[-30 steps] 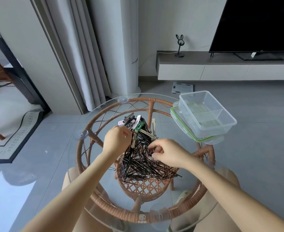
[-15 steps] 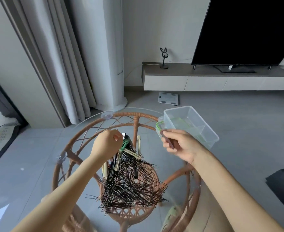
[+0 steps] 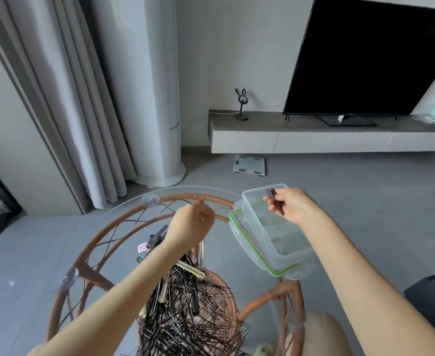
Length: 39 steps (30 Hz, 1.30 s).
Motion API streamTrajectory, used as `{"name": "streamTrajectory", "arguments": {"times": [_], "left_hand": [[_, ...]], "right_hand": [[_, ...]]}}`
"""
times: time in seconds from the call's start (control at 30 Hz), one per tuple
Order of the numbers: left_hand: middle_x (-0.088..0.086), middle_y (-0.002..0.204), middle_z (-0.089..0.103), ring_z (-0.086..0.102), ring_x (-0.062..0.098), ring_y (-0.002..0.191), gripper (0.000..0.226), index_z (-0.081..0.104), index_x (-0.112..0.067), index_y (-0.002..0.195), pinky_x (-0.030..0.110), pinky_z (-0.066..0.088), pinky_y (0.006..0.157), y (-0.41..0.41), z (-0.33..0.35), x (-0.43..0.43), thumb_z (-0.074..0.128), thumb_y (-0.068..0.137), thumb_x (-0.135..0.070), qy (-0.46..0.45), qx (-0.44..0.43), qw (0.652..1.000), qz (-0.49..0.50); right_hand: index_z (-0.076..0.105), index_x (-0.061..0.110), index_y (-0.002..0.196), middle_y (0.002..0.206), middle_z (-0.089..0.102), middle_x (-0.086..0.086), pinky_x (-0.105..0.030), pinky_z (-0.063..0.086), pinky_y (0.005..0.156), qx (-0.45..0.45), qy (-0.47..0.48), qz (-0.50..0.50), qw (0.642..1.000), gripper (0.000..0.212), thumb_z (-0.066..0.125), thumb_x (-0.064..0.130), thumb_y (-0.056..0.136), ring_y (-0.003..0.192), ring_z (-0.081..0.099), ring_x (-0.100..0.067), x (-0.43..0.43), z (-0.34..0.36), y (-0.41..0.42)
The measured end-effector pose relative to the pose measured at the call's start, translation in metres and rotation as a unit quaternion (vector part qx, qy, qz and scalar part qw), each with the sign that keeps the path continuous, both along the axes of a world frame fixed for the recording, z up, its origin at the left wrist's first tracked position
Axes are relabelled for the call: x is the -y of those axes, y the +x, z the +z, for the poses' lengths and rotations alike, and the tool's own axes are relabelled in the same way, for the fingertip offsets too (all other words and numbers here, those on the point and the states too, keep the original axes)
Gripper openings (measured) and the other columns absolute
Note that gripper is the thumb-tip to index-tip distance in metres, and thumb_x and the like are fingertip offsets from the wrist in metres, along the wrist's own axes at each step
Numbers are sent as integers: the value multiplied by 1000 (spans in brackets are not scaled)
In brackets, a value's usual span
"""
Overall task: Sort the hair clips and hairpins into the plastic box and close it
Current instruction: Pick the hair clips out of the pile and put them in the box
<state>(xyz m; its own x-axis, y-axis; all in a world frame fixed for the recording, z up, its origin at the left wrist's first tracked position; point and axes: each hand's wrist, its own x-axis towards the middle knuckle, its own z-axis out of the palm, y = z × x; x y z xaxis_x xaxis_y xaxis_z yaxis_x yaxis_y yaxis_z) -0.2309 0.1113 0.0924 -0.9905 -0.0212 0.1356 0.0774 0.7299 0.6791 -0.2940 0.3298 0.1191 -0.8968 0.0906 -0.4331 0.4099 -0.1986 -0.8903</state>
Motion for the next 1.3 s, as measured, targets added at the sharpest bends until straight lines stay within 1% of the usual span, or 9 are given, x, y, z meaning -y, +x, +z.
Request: {"name": "streamTrajectory", "arguments": {"times": [0.13, 0.3, 0.4, 0.57, 0.67, 0.83, 1.07, 1.2, 1.3], "left_hand": [[2, 64, 59, 53, 18, 59, 23, 63, -14, 73, 24, 46, 60, -42, 20, -65, 52, 87, -28, 202, 112, 972, -39], [4, 55, 42, 35, 17, 48, 34, 57, -7, 69, 23, 30, 48, -76, 24, -107, 58, 88, -35, 249, 191, 946, -78], [2, 50, 42, 34, 13, 39, 33, 58, -6, 64, 19, 28, 40, -84, 21, -110, 64, 85, -31, 262, 227, 934, -80], [1, 52, 36, 29, 10, 40, 37, 60, -6, 59, 17, 22, 40, -88, 23, -115, 61, 88, -30, 290, 303, 903, -94], [0, 59, 33, 27, 8, 46, 31, 61, -1, 80, 16, 22, 40, -85, 21, -115, 54, 92, -29, 335, 332, 868, -158], [1, 62, 43, 40, 8, 50, 27, 59, -8, 78, 17, 37, 50, -77, 22, -116, 52, 93, -28, 286, 256, 896, -224], [-5, 53, 53, 43, 5, 45, 28, 66, 0, 77, 16, 38, 51, -75, 28, -129, 60, 87, -25, 139, 148, 951, -233], [-13, 70, 64, 54, -2, 59, 31, 73, -20, 86, 4, 41, 57, -69, 28, -124, 61, 82, -48, -15, 147, 951, -272], [-12, 86, 63, 57, 6, 77, 36, 70, -22, 103, 12, 42, 65, -62, 26, -113, 56, 84, -50, -23, 148, 957, -249]], "right_hand": [[47, -16, 119, 84, 60, -18, -16, 53, 47, -49, -34, 48, 997, 31, 37, -15, 89, 53, 67, -12, -7, -4, 2], [58, -12, 109, 79, 70, -15, -22, 58, 64, -86, -28, 103, 991, 24, 46, -8, 89, 63, 71, -18, -22, -5, 10], [65, -4, 103, 79, 70, -17, -24, 59, 62, -108, 110, 129, 980, 19, 55, 4, 89, 64, 71, -20, -33, -3, 16], [60, 17, 58, 46, 59, -1, -18, 42, 44, -215, 357, 184, 890, 33, 53, 20, 91, 40, 53, -12, -46, 2, 28], [56, 4, 65, 41, 40, 6, -18, 28, 43, -225, 289, 167, 915, 34, 48, 19, 94, 39, 32, -7, -54, -3, 29], [59, -5, 99, 39, 40, 4, -16, 20, 35, -121, 31, 118, 985, 23, 44, 11, 96, 35, 28, -6, -63, -17, 21], [65, 0, 93, 57, 56, -5, -20, 35, 40, -98, 29, 181, 978, 32, 47, 26, 95, 47, 44, -14, -69, -27, 23], [67, 9, 81, 58, 53, 0, -17, 33, 44, -104, 150, 240, 954, 26, 48, 19, 95, 49, 42, -10, -85, -27, 34], [58, 12, 62, 57, 52, 2, -14, 33, 47, -124, 398, 307, 855, 32, 51, 22, 92, 50, 43, -8, -87, -27, 40]]}}
